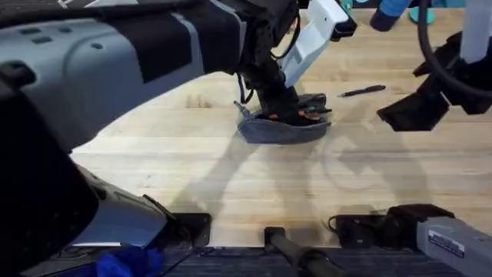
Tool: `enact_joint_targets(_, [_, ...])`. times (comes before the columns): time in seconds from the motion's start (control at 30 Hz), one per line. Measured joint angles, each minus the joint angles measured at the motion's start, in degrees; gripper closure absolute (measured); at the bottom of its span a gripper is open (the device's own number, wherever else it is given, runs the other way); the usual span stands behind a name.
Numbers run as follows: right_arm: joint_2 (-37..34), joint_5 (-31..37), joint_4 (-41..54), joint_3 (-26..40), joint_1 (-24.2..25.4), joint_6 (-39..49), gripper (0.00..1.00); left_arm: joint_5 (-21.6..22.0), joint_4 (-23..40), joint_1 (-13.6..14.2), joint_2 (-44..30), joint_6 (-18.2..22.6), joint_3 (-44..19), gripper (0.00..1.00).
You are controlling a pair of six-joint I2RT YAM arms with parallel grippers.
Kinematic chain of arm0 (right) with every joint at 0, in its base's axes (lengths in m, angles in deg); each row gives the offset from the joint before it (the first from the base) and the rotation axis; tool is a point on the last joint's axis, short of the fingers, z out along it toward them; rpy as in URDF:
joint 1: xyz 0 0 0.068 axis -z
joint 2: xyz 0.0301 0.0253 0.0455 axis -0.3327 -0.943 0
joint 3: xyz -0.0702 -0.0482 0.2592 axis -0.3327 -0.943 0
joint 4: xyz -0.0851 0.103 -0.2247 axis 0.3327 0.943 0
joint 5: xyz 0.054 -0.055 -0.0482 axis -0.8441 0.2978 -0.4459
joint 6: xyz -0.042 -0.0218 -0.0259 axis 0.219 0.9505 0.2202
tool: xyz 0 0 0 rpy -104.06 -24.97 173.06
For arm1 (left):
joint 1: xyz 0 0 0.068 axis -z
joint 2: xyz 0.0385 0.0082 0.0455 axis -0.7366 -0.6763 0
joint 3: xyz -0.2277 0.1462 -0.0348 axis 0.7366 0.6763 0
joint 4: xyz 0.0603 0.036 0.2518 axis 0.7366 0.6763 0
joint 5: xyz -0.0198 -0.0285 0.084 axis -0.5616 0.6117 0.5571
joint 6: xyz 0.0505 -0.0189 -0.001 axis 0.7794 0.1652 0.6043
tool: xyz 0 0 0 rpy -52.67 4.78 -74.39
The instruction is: Unzip the bag, pick up the pens from the table one at a time and place them inside, then zip the bag closed.
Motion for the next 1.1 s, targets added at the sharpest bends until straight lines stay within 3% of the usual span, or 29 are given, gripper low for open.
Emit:
enact_joint_targets(0.33, [0.0,0.0,0.0,0.0,0.0,0.0,0.003,2.06,-0.09,0.0,0.0,2.15,0.0,0.955])
enact_joint_targets(0.57, [0.0,0.0,0.0,0.0,0.0,0.0,0.003,2.05,0.96,0.0,0.0,2.69,0.0,0.58])
enact_joint_targets(0.77, [0.0,0.0,0.0,0.0,0.0,0.0,0.003,2.21,1.09,0.0,0.0,3.03,0.0,0.369])
enact_joint_targets(0.93, [0.0,0.0,0.0,0.0,0.0,0.0,0.003,2.37,1.09,0.0,0.0,2.88,0.0,0.032])
enact_joint_targets(1.1, [0.0,0.0,0.0,0.0,0.0,0.0,0.004,2.43,1.04,0.0,0.0,3.02,-0.02,0.006])
